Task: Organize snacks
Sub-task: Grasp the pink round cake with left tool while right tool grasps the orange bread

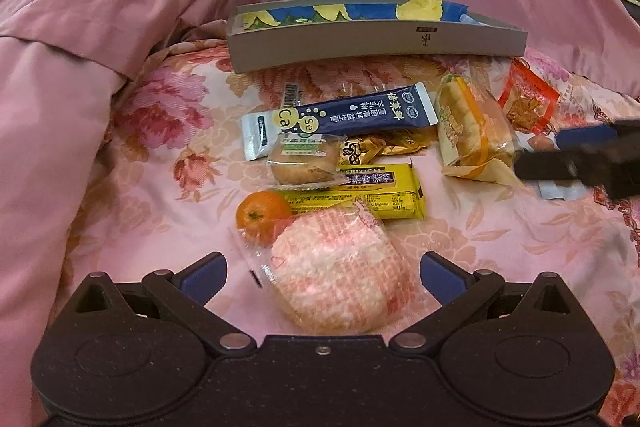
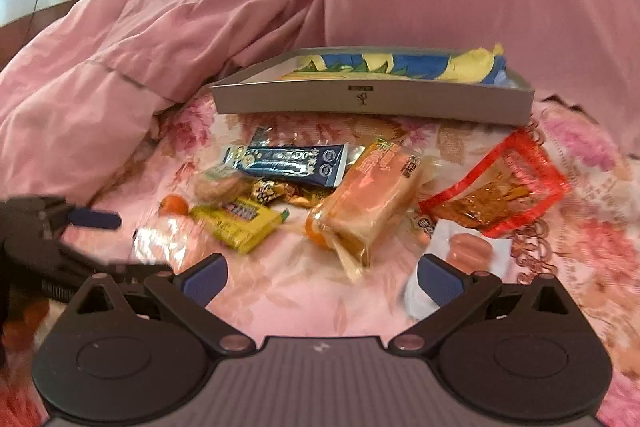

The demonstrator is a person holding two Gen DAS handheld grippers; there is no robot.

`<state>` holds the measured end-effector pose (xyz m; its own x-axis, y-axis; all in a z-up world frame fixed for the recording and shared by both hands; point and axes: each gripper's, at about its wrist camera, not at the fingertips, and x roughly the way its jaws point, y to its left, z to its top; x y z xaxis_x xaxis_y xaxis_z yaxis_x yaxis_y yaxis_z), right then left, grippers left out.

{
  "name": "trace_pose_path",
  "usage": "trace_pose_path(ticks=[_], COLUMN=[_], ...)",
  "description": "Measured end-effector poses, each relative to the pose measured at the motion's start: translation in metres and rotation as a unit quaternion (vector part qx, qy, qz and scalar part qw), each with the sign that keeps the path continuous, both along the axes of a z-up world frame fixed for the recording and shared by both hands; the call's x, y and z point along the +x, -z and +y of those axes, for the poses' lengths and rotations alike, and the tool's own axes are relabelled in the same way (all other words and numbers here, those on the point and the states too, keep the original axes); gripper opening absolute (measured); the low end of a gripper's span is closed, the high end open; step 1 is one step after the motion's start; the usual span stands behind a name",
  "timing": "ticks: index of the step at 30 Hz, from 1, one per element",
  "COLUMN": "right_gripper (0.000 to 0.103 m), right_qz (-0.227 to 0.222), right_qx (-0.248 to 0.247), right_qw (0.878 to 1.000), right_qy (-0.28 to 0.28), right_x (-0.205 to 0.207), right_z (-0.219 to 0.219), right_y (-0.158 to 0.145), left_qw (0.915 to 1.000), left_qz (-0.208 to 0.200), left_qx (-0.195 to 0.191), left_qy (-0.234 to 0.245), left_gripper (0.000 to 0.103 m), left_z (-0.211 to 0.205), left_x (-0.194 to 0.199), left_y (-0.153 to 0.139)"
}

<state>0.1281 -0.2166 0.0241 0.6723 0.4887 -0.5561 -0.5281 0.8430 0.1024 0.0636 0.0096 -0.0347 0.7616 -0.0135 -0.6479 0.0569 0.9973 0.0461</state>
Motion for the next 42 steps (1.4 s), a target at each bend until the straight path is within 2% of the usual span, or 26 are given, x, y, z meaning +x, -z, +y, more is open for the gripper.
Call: trace_pose_path(ticks=[5,10,16,20,26,34,42], right_gripper=[0.103,0.103,0.103,0.094,0.081,0.079,0.064], right_qz=[0.007,0.031,0.044,0.054,0.07,0.087,0.09], right_qx=[0.003,0.003,0.006,0.003,0.013,0.021,0.025], right_qw=[1.0,0.999,0.996,0.995,0.992,0.99,0.99], right_qy=[0.009,0.041,0.075,0.078,0.101,0.106,0.107], right_x=[0.032,0.057,0.065,0.067,0.069,0.072,0.066], right_z=[0.012,0.027,0.038,0.043,0.041,0.042,0.031], right_y=[-0.002,0.005,0.015,0.022,0.029,0.033,0.028], left_qw=[0.9999,0.9994,0.9994,0.9996,0.9996,0.9997,0.9997], left_qz=[0.011,0.018,0.016,0.008,0.007,0.009,0.005], left_qx=[-0.005,-0.018,-0.011,0.015,0.009,0.006,0.008], left_qy=[-0.01,-0.022,-0.028,-0.025,-0.025,-0.022,-0.024], left_gripper=[0.102,0.102,0.102,0.102,0.102,0.102,0.09], left_z=[-0.001,-0.001,-0.002,-0.009,-0.007,-0.006,-0.004], left_x=[0.012,0.019,0.024,0.026,0.032,0.032,0.023], left_y=[0.007,0.014,0.023,0.028,0.031,0.03,0.025])
